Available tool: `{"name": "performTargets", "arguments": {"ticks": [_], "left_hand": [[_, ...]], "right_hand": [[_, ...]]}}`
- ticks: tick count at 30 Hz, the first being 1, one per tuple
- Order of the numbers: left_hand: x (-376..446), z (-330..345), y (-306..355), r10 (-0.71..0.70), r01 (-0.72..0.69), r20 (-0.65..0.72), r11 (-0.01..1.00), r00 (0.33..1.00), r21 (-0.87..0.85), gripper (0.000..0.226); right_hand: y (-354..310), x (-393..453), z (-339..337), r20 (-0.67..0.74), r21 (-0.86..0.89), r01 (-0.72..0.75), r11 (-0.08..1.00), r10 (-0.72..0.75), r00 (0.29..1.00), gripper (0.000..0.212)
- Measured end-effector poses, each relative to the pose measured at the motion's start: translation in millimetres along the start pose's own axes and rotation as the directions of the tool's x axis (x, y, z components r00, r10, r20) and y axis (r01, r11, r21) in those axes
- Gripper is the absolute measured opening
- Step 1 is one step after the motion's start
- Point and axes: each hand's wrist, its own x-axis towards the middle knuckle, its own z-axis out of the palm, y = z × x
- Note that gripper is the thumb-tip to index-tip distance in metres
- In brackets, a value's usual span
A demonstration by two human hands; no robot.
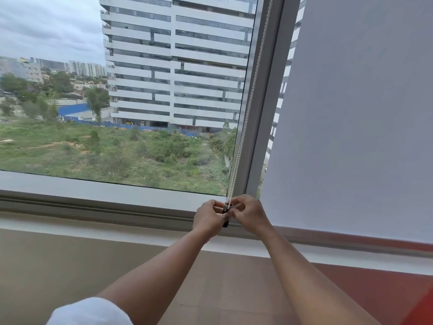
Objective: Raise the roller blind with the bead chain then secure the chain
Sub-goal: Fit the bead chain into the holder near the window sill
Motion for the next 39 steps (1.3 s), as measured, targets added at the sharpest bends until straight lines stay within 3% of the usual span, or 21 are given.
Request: {"name": "performTargets", "arguments": {"ticks": [12, 17, 39], "left_hand": [[-1.2, 1.3, 3.7, 0.003, -0.003, -0.01, 0.999, 1.0, 0.044, 0.023], [1.4, 3.0, 2.0, 0.017, -0.017, -0.002, 0.999, 1.0, 0.049, 0.029], [-10.8, 13.9, 10.1, 0.075, -0.077, 0.038, 0.995, 0.996, 0.059, 0.026]], "right_hand": [[0.4, -3.9, -0.8, -0.027, 0.048, -0.039, 0.998, 0.04, 0.999, 0.015], [1.3, -5.0, 0.7, -0.047, 0.053, -0.032, 0.998, 0.035, 0.998, 0.019], [11.8, -24.7, -5.3, -0.189, -0.03, -0.023, 0.999, 0.017, 0.982, 0.021]]}}
